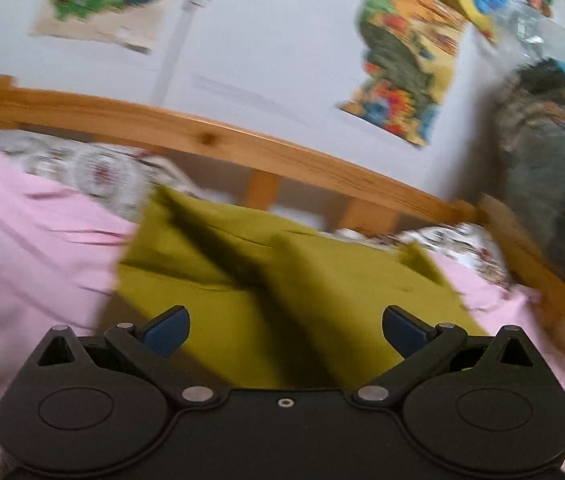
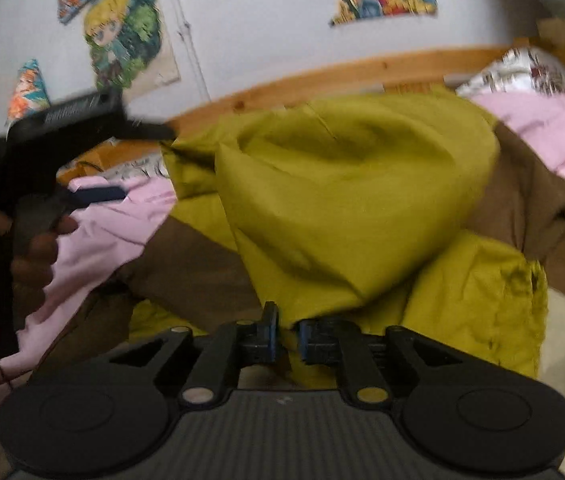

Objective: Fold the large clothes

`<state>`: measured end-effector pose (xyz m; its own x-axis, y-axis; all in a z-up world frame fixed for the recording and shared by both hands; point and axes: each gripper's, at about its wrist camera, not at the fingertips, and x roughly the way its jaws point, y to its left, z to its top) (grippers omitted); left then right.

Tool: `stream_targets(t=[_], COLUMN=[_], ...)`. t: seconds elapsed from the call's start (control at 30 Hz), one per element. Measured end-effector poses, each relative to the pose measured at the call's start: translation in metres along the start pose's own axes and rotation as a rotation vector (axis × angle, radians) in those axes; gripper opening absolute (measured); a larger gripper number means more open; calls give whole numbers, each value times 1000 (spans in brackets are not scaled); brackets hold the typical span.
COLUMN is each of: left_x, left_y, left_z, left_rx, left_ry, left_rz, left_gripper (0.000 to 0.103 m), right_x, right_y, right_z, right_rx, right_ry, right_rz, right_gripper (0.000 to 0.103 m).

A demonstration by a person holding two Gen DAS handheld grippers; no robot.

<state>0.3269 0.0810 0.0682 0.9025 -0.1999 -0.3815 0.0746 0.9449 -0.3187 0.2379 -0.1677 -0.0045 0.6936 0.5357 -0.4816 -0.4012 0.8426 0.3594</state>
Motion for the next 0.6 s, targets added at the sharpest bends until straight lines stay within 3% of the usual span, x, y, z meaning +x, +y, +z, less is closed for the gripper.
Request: stream_targets(t=[0.13, 0.33, 0.5, 0.6], left_x=[25, 60, 74, 79], left_y=[-25, -42, -30, -19], left_z=[-6, -31, -47, -56], left_rx=[45, 180, 226, 242], left_ry=[13, 95, 177, 214], left_rz=[-62, 39, 137, 180], left_gripper=[102, 102, 102, 102], right_x=[-29, -71, -46, -7], right_y=[-4, -27, -42, -46], right_z=[-5, 20, 66, 84], right_rx=[-22, -117, -163, -234], right_ry=[31, -62, -178, -173], right_rz=[-2, -145, -174, -168], right_gripper=[46, 62, 71, 72])
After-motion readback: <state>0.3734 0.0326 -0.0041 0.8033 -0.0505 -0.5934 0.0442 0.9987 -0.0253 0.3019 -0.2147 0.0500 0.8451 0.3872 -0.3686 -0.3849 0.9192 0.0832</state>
